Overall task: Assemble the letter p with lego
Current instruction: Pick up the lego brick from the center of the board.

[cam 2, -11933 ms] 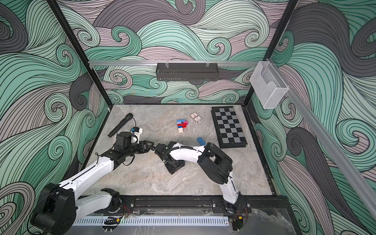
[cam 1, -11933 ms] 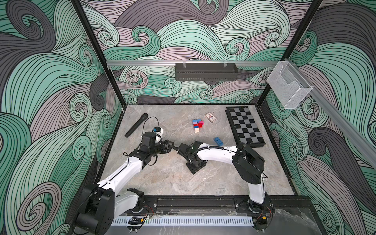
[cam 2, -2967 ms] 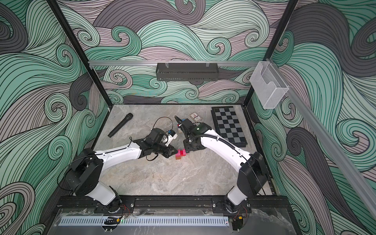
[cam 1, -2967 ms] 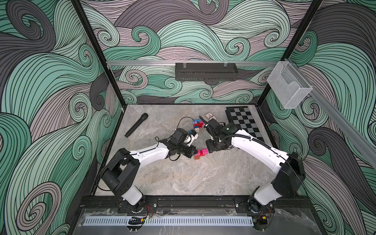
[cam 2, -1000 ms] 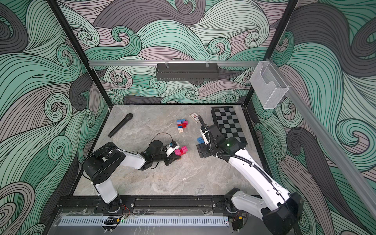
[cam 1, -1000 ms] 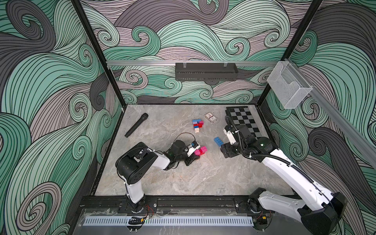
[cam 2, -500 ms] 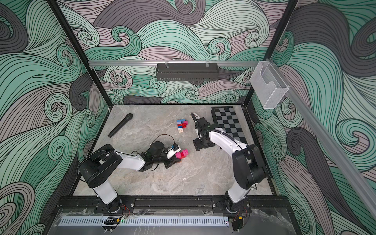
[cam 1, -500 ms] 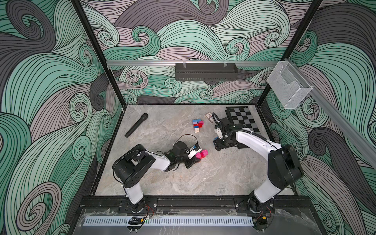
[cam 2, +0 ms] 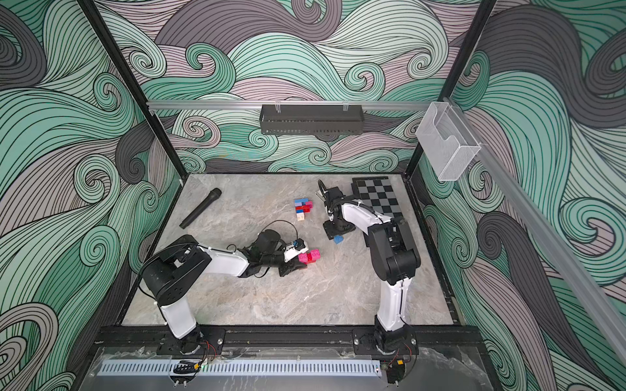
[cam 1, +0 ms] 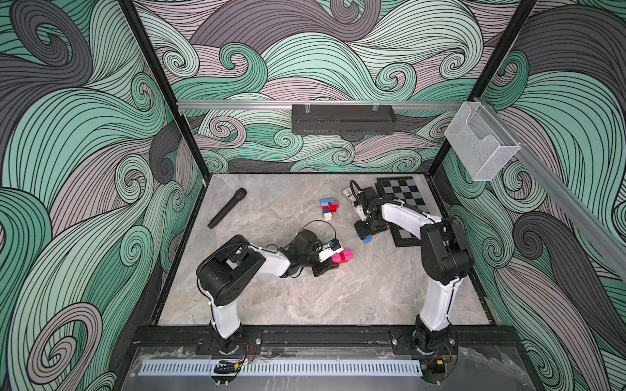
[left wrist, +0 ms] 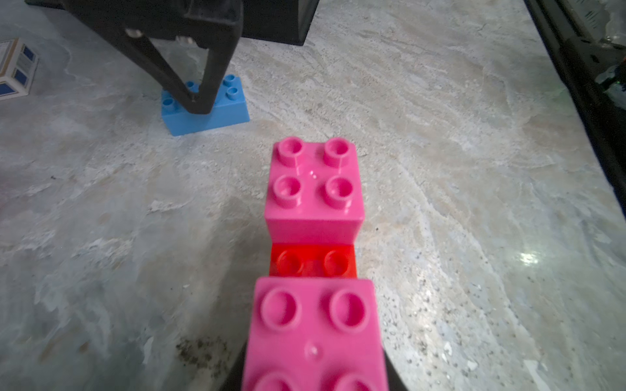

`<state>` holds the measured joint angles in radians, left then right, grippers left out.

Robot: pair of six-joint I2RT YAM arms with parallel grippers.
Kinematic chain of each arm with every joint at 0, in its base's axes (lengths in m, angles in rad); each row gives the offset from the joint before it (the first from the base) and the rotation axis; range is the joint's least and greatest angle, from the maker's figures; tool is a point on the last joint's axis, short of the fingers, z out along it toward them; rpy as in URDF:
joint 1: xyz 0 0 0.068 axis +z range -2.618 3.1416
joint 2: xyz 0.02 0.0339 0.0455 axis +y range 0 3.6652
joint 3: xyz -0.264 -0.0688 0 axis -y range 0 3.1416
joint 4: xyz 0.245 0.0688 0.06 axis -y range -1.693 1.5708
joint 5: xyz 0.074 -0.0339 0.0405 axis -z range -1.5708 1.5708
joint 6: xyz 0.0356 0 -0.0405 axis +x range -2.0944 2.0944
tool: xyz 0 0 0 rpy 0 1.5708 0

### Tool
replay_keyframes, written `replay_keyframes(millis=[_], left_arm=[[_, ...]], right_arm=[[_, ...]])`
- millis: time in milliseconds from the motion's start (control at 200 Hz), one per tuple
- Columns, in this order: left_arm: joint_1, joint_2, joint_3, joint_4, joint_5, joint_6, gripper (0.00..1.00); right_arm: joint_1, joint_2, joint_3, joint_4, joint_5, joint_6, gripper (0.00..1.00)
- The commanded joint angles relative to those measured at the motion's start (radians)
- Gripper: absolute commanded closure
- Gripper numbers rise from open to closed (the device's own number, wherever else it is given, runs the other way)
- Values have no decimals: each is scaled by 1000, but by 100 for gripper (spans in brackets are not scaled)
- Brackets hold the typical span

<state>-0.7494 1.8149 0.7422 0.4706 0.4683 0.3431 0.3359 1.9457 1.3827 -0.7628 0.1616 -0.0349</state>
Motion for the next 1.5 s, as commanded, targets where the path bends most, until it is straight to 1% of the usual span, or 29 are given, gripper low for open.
replay_keyframes(millis=[0,160,415,640,700,811,951,1046,1241,1316,1431,1496], left_arm=[[-7,46,43,-94,51,37,95],[-7,91,81,-102,70,37,96],[-7,122,103,-121,72,46,97],[-7,125,111,-140,74,54,97],[-6,128,115,-150,77,57,97],[-6,133,124,-167,82,63,97],[-6,144,136,-189,88,75,97],[-6,160,145,-201,89,83,98],[-4,212,177,-219,102,80,100],[-4,218,181,-219,104,79,100],[-1,221,182,-221,102,79,100],[1,223,181,-221,104,77,100]], right_arm=[[-4,20,20,5,-46,-30,33],[-4,38,16,14,-53,-19,40],[-5,46,16,20,-50,-16,53],[-4,58,14,24,-35,-11,67],[-5,58,10,29,-28,-11,72],[-6,33,-12,54,-17,-10,78],[-19,-47,-30,57,-19,-51,80],[-26,-138,-54,67,-100,-168,80],[-26,-367,-155,75,-316,-574,79],[-24,-438,-182,43,-393,-725,79],[-25,-500,-188,-49,-467,-898,79],[-24,-510,-179,-104,-500,-967,78]])
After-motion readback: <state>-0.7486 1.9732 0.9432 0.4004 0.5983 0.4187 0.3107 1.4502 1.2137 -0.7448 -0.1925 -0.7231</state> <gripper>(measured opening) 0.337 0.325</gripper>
